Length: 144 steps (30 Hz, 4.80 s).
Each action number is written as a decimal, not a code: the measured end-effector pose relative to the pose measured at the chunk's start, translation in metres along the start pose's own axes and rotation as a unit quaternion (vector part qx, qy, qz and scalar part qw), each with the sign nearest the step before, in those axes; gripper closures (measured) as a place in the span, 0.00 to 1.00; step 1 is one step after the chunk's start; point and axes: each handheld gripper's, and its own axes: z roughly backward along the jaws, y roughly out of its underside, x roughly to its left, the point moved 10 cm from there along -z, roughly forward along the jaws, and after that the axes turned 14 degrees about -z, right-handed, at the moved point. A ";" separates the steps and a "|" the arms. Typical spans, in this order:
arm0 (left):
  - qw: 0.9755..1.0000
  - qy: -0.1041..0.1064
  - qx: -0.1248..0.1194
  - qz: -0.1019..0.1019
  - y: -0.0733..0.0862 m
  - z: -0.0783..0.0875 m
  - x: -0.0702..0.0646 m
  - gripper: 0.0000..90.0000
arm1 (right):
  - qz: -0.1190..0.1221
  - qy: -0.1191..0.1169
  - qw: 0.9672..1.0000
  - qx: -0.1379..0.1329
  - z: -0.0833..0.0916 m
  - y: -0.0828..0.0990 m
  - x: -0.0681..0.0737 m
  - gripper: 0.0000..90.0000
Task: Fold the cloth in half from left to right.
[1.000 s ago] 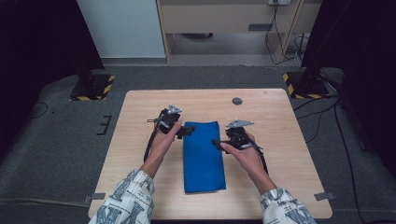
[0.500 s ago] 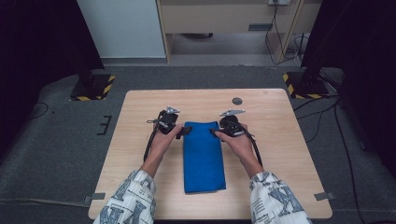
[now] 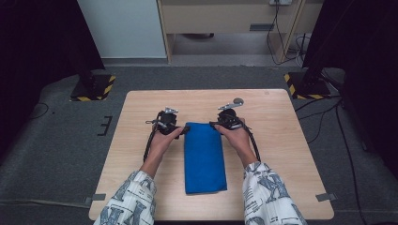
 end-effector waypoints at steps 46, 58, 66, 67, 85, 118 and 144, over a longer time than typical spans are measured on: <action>1.000 -0.004 0.015 -0.001 0.001 -0.044 -0.004 0.52 | 0.001 -0.003 1.000 0.031 -0.019 0.015 -0.013 0.97; 1.000 0.004 -0.014 -0.002 -0.013 -0.034 -0.013 0.97 | -0.007 -0.025 1.000 0.010 -0.002 0.008 -0.008 0.97; 0.999 -0.002 -0.052 -0.005 -0.038 -0.004 -0.019 0.97 | -0.019 -0.042 0.999 -0.029 0.026 -0.007 -0.002 0.97; 0.998 -0.004 -0.057 -0.006 -0.041 0.000 -0.019 0.97 | -0.018 -0.043 0.998 -0.032 0.028 -0.009 -0.001 0.97; 0.995 -0.018 -0.091 -0.030 -0.062 0.033 -0.024 0.97 | 0.001 -0.054 0.997 -0.062 0.057 -0.032 0.014 0.97; 0.994 -0.001 -0.105 -0.044 -0.048 0.059 -0.047 0.97 | 0.029 -0.081 0.994 -0.075 0.087 -0.003 0.028 0.97; 0.992 0.021 -0.111 -0.053 -0.023 0.075 -0.068 0.97 | 0.033 -0.111 0.991 -0.069 0.099 0.030 0.039 0.97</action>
